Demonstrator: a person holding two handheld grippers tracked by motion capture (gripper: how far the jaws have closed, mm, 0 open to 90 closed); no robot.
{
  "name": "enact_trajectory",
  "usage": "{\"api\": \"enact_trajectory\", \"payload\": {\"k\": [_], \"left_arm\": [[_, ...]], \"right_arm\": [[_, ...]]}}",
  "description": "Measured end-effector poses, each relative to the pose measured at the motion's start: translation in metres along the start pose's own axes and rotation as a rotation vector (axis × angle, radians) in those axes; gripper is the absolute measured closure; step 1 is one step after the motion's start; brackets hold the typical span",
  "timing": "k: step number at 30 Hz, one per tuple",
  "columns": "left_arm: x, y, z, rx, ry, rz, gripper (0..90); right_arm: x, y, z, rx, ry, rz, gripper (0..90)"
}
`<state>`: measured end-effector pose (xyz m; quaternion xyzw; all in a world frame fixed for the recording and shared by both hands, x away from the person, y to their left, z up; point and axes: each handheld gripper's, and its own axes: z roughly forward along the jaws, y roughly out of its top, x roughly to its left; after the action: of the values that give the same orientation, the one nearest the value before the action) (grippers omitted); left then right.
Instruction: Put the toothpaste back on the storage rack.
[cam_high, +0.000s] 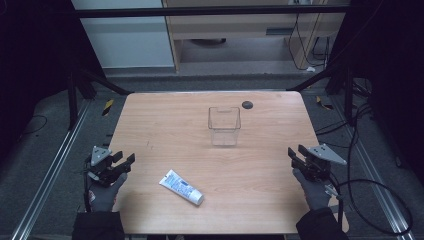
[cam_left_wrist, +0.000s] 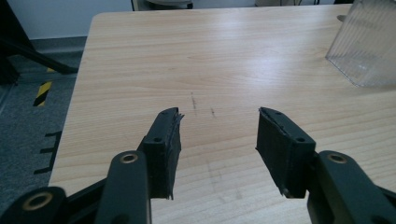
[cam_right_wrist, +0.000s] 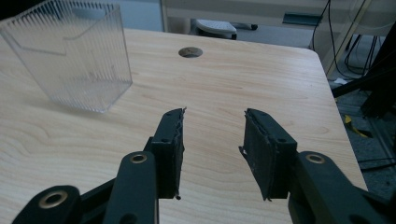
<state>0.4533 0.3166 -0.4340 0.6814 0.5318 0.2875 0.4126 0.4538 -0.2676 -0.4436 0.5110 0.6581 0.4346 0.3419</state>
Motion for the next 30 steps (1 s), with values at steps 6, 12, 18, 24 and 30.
{"api": "enact_trajectory", "payload": {"k": [6, 12, 18, 24, 30], "left_arm": [[-0.013, -0.002, -0.003, 0.035, -0.04, 0.021, 53.8], [-0.03, -0.005, -0.009, 0.051, -0.068, 0.061, 64.5], [-0.047, -0.009, -0.006, 0.109, -0.12, 0.12, 75.1], [-0.063, -0.014, -0.005, 0.162, -0.163, 0.16, 83.6], [-0.072, -0.019, -0.001, 0.207, -0.194, 0.177, 89.0]], "right_arm": [[0.006, -0.006, -0.001, 0.035, 0.0, -0.051, 57.8], [0.011, -0.004, -0.007, 0.027, 0.024, -0.059, 59.4], [0.013, -0.004, -0.009, 0.028, 0.04, -0.065, 61.2], [0.016, -0.006, -0.008, 0.04, 0.054, -0.077, 61.5], [0.017, -0.006, -0.007, 0.047, 0.058, -0.084, 61.3]]}}
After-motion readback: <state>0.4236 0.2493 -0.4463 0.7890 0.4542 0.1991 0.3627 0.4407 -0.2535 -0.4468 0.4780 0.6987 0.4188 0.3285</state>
